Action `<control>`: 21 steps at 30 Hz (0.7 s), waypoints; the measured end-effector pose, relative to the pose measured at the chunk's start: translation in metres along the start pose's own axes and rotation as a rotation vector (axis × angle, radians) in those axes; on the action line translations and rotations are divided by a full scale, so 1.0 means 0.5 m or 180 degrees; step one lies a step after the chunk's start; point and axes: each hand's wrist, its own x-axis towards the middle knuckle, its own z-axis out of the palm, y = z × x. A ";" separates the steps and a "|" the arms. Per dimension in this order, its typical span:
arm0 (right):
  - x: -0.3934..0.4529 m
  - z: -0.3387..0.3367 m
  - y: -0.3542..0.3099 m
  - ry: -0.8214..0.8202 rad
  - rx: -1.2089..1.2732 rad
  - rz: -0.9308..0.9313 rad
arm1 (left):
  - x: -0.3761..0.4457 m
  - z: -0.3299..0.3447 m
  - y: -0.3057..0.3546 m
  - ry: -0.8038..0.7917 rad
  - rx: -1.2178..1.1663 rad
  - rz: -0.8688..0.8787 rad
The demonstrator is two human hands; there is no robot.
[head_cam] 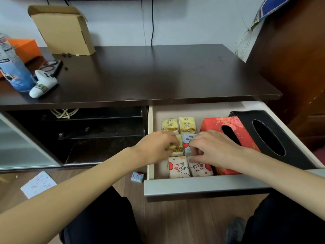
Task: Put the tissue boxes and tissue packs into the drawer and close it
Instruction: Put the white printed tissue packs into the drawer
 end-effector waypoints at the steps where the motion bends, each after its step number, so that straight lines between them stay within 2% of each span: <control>1: -0.001 0.000 -0.002 0.0002 0.0002 0.0021 | -0.004 -0.003 0.005 0.0019 -0.0070 -0.0005; 6: -0.026 -0.019 0.001 0.0148 0.0332 0.0118 | -0.042 -0.060 0.058 0.0057 -0.0551 -0.0068; 9: -0.064 -0.037 0.006 0.0326 0.0661 0.0147 | -0.096 -0.098 0.098 -0.0360 -0.1072 -0.0165; 11: -0.098 -0.050 0.009 0.0304 0.0944 0.0106 | -0.139 -0.094 0.122 -0.0604 -0.0694 -0.0095; 14: -0.150 -0.059 0.012 -0.0106 0.1384 0.0017 | -0.163 -0.062 0.151 -0.0400 0.0399 0.0386; 17: -0.181 -0.051 0.008 -0.0435 0.0803 -0.0254 | -0.144 -0.051 0.156 -0.0231 0.0499 0.0425; 19: -0.184 -0.040 0.007 -0.0321 0.0237 -0.0468 | -0.138 -0.047 0.149 -0.0274 0.0483 0.0423; 21: -0.181 -0.032 0.012 -0.0174 0.0045 -0.0545 | -0.139 -0.040 0.144 -0.0267 0.0510 0.0414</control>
